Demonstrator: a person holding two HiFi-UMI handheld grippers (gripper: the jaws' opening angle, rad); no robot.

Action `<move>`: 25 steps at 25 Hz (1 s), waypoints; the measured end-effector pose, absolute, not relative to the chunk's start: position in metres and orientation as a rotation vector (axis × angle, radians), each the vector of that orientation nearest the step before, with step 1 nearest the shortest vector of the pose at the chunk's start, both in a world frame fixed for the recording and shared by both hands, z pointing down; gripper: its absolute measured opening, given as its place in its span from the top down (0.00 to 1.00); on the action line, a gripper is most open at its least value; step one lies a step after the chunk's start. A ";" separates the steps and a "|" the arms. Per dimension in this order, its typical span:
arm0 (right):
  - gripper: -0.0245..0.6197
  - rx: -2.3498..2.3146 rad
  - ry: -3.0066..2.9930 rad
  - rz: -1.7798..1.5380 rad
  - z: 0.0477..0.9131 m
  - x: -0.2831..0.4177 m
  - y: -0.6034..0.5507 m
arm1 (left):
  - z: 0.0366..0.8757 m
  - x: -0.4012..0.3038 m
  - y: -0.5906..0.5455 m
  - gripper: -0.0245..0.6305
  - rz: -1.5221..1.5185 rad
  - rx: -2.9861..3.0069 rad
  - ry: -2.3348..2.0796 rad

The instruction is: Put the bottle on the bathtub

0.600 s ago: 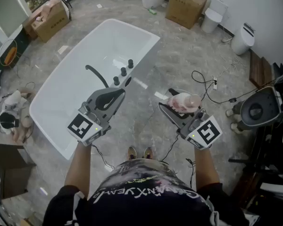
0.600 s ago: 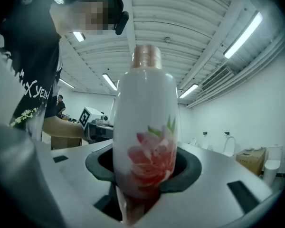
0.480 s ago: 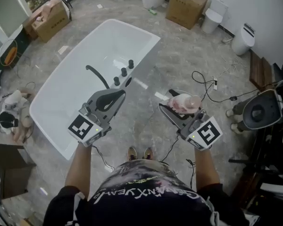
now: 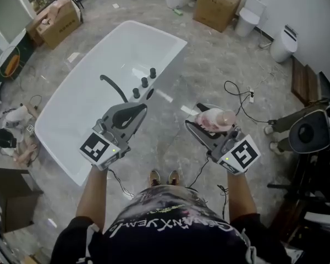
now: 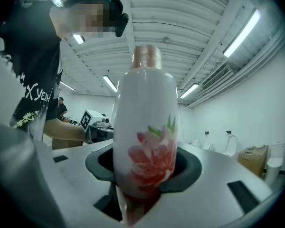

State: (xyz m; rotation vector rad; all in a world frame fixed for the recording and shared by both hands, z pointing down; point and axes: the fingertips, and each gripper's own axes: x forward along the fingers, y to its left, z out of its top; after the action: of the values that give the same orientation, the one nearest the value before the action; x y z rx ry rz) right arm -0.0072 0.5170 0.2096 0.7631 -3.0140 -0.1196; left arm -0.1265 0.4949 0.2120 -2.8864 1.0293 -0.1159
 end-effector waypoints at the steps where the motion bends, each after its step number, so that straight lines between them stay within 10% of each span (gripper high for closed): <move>1: 0.63 0.763 -3.014 -0.119 0.210 -0.008 0.517 | 0.213 -0.127 0.495 0.93 -0.128 -2.888 1.033; 25: 0.63 0.727 -3.036 -0.147 0.218 0.051 0.522 | 0.217 -0.061 0.506 0.93 -0.107 -2.869 1.056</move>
State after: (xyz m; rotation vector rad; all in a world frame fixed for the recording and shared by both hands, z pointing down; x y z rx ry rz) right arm 0.0509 0.5219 0.2180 0.7267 -3.0359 -0.1468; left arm -0.0609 0.5056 0.2167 -2.8690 1.0562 -0.1069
